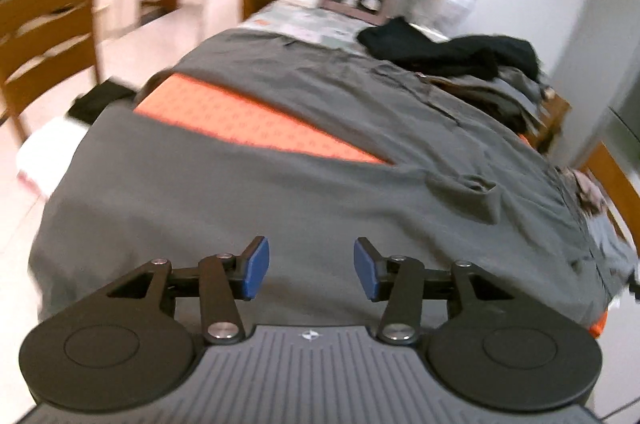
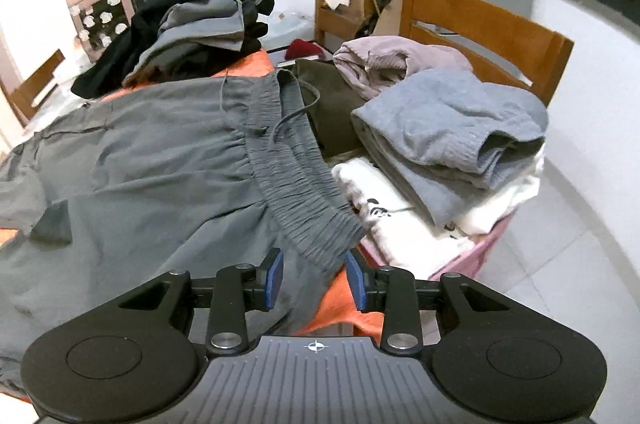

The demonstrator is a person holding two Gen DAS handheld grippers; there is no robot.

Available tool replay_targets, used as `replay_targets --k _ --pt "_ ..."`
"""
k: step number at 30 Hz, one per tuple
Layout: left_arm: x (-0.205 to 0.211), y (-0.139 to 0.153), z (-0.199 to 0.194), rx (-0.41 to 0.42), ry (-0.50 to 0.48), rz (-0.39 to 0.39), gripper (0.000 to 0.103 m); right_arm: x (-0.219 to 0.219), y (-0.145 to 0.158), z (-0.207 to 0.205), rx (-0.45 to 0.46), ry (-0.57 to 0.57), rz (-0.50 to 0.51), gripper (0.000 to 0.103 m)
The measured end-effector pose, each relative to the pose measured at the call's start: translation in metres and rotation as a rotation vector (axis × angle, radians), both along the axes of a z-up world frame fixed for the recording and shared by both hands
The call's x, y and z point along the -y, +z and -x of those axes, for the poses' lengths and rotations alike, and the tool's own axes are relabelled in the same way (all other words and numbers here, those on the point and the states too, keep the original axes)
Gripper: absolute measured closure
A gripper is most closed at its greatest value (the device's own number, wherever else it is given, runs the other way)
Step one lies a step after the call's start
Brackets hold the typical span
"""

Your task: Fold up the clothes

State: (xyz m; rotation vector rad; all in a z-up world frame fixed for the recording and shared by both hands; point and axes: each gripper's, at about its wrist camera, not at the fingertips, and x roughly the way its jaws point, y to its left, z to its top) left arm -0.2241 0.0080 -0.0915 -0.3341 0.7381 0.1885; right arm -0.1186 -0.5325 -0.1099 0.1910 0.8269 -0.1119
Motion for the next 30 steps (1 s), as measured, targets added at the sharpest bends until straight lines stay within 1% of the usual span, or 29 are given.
replay_targets --k 2,3,6,11,14,16,18,20,22,23,24,25,27,28,29,30 --pt "0.014 -0.002 0.017 -0.001 0.054 0.013 0.049 0.012 -0.004 -0.004 -0.004 -0.001 -0.018 0.057" --pt "0.021 -0.003 0.026 -0.002 0.078 0.018 0.048 0.017 -0.006 -0.007 -0.007 -0.002 -0.037 0.053" --pt "0.039 -0.006 0.048 -0.003 0.130 0.018 0.045 0.029 -0.017 -0.016 -0.027 -0.014 -0.116 0.047" --pt "0.054 -0.018 0.074 -0.015 0.212 0.035 0.042 0.038 -0.036 -0.027 -0.050 -0.021 -0.244 0.046" --pt "0.057 -0.027 0.085 -0.018 0.258 0.044 0.041 0.040 -0.047 -0.032 -0.065 -0.031 -0.296 0.046" --pt "0.057 -0.033 0.090 -0.017 0.294 0.067 0.040 0.041 -0.052 -0.035 -0.063 -0.036 -0.324 0.046" --pt "0.056 -0.039 0.095 -0.015 0.329 0.105 0.039 0.042 -0.056 -0.037 -0.059 -0.045 -0.342 0.045" --pt "0.055 -0.044 0.098 -0.011 0.358 0.135 0.038 0.045 -0.058 -0.040 -0.066 -0.061 -0.353 0.050" --pt "0.056 -0.049 0.099 -0.012 0.385 0.147 0.038 0.049 -0.057 -0.042 -0.067 -0.061 -0.361 0.064" --pt "0.057 -0.051 0.100 -0.010 0.396 0.144 0.038 0.050 -0.055 -0.041 -0.054 -0.048 -0.362 0.069" --pt "0.059 -0.052 0.100 -0.007 0.402 0.135 0.035 0.050 -0.052 -0.040 -0.035 -0.034 -0.361 0.077" --pt "0.061 -0.053 0.100 -0.004 0.403 0.125 0.034 0.049 -0.048 -0.038 -0.017 -0.018 -0.354 0.082" --pt "0.064 -0.058 0.100 -0.001 0.415 0.125 0.028 0.046 -0.034 -0.035 0.012 0.009 -0.335 0.085" --pt "0.066 -0.061 0.100 0.000 0.422 0.128 0.028 0.045 -0.027 -0.034 0.026 0.020 -0.332 0.085" --pt "0.066 -0.064 0.100 0.000 0.438 0.144 0.028 0.044 -0.018 -0.033 0.042 0.029 -0.334 0.086" --pt "0.064 -0.068 0.100 0.006 0.469 0.175 0.028 0.043 -0.008 -0.033 0.058 0.036 -0.338 0.086"
